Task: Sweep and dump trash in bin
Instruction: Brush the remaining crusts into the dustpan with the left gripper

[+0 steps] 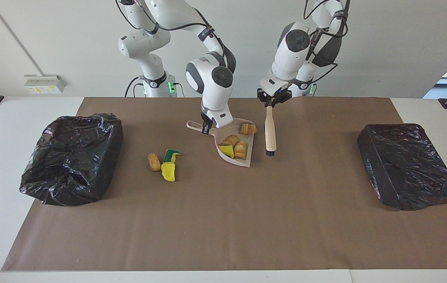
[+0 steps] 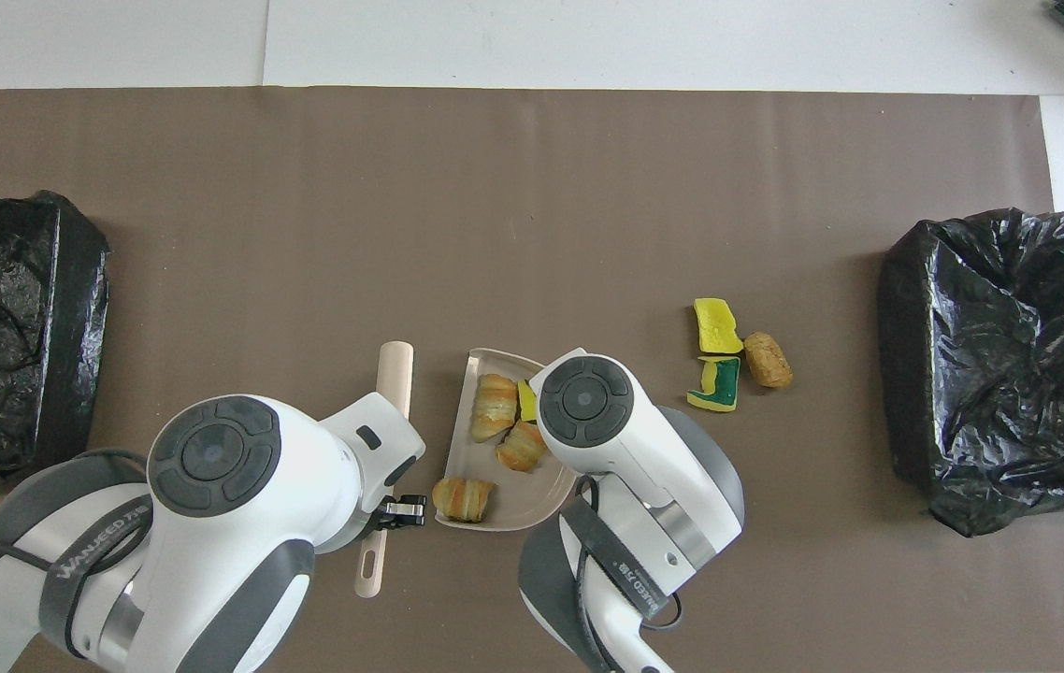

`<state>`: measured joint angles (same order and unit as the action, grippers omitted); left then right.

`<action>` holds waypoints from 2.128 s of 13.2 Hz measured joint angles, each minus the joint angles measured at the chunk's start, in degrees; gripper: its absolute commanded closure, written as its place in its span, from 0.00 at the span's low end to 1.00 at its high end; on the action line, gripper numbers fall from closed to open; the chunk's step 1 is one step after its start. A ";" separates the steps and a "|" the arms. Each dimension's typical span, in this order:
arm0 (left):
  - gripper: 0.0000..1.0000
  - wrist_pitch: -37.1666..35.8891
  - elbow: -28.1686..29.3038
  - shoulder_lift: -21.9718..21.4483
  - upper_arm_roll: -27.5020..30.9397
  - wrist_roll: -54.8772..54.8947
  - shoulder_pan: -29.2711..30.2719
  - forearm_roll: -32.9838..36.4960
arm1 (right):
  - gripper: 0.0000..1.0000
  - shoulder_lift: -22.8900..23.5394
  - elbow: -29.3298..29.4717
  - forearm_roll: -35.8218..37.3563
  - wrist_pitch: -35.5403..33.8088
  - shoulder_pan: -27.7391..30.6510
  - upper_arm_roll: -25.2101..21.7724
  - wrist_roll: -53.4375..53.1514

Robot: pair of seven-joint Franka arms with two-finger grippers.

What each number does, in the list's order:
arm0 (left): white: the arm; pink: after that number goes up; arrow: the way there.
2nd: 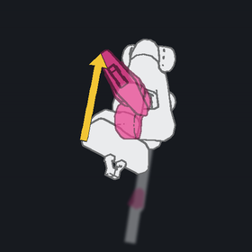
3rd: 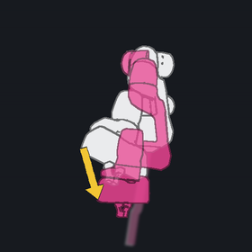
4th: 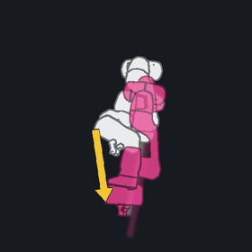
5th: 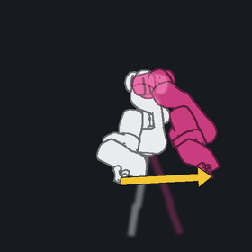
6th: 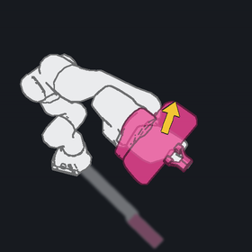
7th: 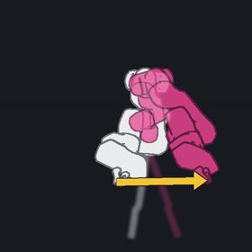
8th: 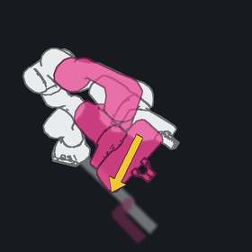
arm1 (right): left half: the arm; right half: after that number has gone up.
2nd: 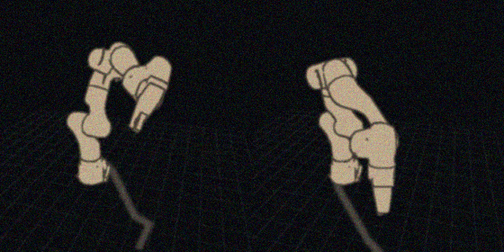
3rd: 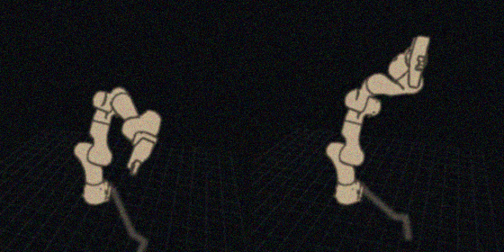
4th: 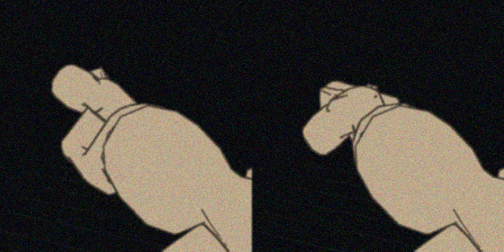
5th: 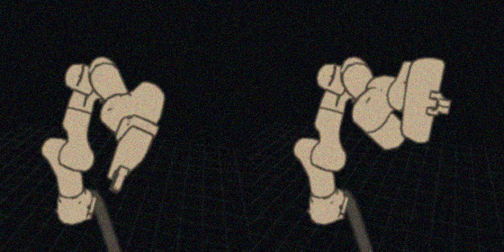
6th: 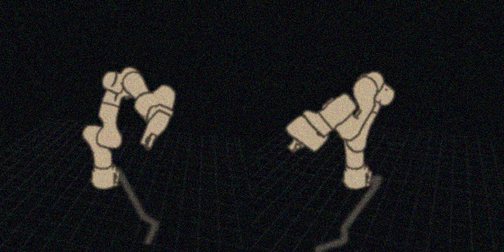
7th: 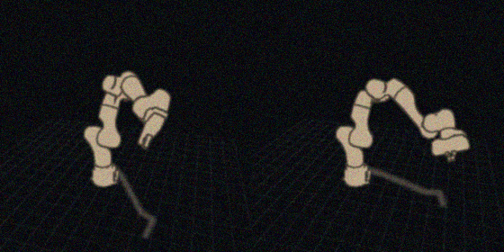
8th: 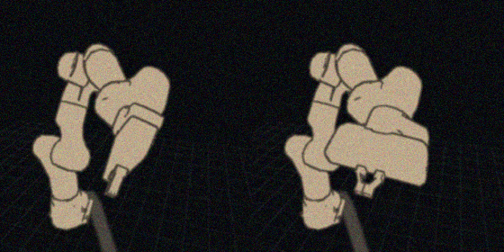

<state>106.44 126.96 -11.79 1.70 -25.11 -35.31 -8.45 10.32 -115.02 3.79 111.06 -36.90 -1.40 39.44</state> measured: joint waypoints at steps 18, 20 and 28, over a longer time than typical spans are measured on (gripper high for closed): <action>1.00 7.58 4.77 0.05 -0.86 -4.25 0.07 0.00 | 1.00 0.00 0.00 0.00 0.00 -0.02 0.00 0.00; 1.00 8.63 5.18 0.39 -0.83 -4.28 0.10 0.00 | 1.00 0.00 -0.01 0.00 0.00 -0.02 0.00 0.00; 1.00 10.77 6.23 0.82 -0.86 -4.29 0.10 0.00 | 1.00 -3.23 0.63 0.02 -2.83 4.67 -0.68 4.26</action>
<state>117.21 133.20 -10.98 0.84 -29.39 -35.21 -8.45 7.09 -114.39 3.80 108.23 -32.23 -2.08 43.70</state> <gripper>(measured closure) 0.740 0.683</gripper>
